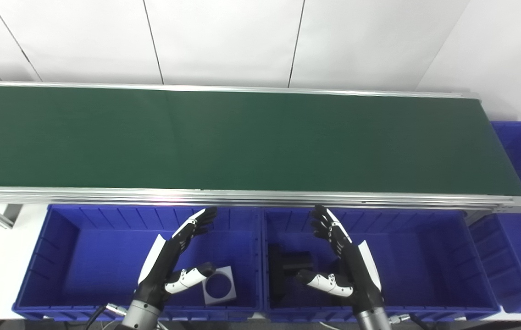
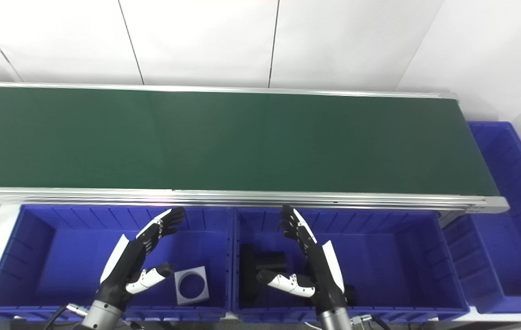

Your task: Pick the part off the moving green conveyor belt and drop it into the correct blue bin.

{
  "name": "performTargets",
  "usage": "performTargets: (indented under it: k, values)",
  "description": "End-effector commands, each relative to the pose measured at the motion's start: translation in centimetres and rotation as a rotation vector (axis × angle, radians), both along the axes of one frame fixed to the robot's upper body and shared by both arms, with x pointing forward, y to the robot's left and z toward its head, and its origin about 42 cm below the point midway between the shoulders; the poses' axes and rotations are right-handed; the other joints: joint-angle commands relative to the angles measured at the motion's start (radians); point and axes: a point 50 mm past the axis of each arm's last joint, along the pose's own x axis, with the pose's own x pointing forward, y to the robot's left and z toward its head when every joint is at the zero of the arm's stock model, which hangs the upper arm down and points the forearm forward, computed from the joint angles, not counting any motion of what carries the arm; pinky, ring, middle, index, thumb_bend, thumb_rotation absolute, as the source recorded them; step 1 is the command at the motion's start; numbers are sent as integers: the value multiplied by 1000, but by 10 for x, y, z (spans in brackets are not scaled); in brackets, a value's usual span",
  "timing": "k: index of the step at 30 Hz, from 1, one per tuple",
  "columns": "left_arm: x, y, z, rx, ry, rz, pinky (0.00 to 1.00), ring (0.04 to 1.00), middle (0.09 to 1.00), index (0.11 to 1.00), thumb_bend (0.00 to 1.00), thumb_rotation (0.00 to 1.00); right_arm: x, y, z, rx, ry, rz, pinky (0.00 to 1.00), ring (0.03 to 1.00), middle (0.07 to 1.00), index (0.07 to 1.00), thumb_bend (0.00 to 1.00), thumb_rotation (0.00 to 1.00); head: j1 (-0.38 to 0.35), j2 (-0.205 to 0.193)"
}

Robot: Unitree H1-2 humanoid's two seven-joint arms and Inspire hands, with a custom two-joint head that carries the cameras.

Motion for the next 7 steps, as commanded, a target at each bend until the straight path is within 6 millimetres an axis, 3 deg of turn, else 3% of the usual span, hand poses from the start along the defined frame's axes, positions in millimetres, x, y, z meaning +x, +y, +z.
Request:
performTargets:
  k: [1,7]
  values:
    - [6,1,7,-5,-62,2,847,881,885,869,803,797,4,3,7,20,-68,14,812,860,894,924,1000,555,0,1]
    - [6,3,7,4,-65,1,833,871,880,868,804,804,5,7,5,12,-69,10,814,866,889,921,981,550,-2,-1]
